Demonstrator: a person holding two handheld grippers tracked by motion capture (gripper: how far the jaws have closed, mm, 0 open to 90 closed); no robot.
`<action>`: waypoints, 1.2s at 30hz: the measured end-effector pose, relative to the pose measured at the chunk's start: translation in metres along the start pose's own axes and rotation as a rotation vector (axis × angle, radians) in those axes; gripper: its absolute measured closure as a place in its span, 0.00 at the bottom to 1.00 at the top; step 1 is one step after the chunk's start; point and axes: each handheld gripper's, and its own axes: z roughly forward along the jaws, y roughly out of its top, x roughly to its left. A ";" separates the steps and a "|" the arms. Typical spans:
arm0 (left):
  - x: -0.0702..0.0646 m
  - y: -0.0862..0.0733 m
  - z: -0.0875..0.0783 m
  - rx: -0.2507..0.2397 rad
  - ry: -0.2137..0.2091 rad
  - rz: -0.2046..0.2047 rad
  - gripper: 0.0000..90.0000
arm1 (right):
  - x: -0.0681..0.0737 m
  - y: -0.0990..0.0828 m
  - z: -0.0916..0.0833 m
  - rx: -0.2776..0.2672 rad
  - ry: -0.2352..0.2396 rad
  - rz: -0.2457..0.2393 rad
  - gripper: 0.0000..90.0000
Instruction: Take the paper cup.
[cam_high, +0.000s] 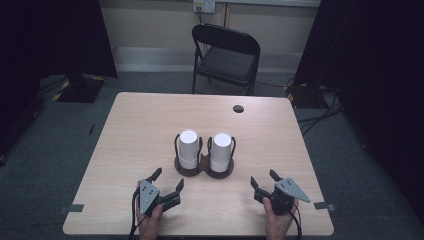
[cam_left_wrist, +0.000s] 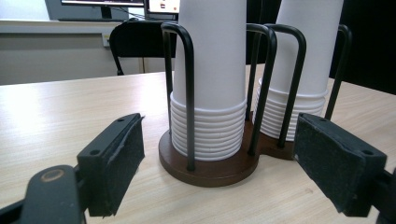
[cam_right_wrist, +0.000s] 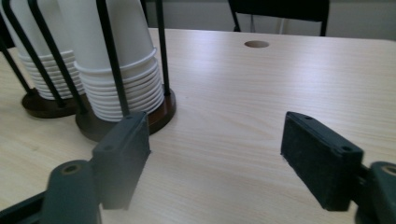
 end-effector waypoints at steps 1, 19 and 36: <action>0.000 0.000 0.000 0.004 0.010 -0.003 0.18 | 0.001 0.000 0.001 0.005 -0.001 -0.004 0.25; 0.002 0.000 0.000 0.000 0.000 -0.022 0.23 | 0.011 0.004 0.001 -0.005 -0.011 0.013 0.23; 0.002 0.000 0.001 0.009 -0.003 -0.017 0.22 | 0.039 0.039 0.010 -0.056 0.157 0.012 0.30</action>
